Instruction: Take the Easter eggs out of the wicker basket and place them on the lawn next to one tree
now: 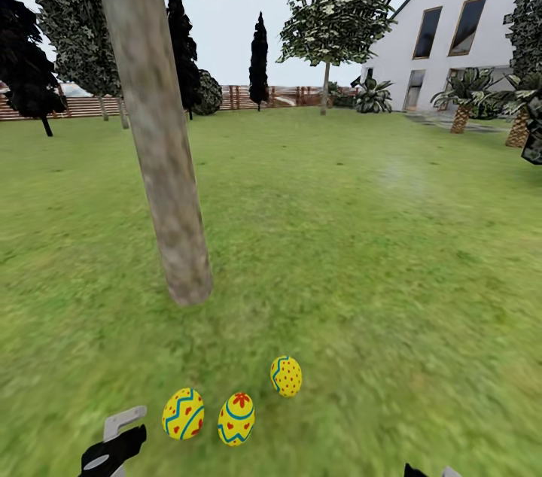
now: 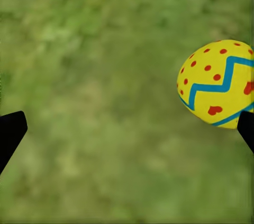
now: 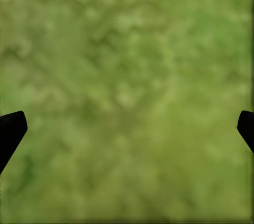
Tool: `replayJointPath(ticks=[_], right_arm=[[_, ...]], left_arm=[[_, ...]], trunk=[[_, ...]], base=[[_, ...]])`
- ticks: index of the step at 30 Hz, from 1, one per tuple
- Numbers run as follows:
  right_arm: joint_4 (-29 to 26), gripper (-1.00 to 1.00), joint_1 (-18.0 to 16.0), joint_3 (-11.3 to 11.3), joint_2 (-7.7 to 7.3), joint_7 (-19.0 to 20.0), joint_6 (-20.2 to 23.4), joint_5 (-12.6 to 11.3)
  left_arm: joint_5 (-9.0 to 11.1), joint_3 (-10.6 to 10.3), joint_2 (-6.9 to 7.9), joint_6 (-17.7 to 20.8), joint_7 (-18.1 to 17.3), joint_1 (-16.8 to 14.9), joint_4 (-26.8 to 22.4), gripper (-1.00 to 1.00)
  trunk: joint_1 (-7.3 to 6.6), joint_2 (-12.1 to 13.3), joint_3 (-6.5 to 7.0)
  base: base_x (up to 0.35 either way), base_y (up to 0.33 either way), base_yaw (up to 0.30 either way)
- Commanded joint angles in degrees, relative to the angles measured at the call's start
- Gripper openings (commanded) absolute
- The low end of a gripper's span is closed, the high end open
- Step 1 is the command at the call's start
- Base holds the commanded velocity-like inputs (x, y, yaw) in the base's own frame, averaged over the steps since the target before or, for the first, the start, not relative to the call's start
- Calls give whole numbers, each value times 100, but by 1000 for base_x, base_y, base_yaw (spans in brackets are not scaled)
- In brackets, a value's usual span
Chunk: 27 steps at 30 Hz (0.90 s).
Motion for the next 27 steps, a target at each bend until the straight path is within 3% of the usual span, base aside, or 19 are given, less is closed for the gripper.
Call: replayJointPath(ticks=[1,27], right_arm=[[6,100,-2,7,1,-17,-4,-55],[290,100,-6,15,-1,-2,-101,-48]], left_arm=[[42,-50,1,-18,27,-2,1,100],[33,-63,-16,-31,27,-2,6,100]], trunk=[[-24,39,13],[-595,1082,480]], base=[[0,0,0],[0,0,0]])
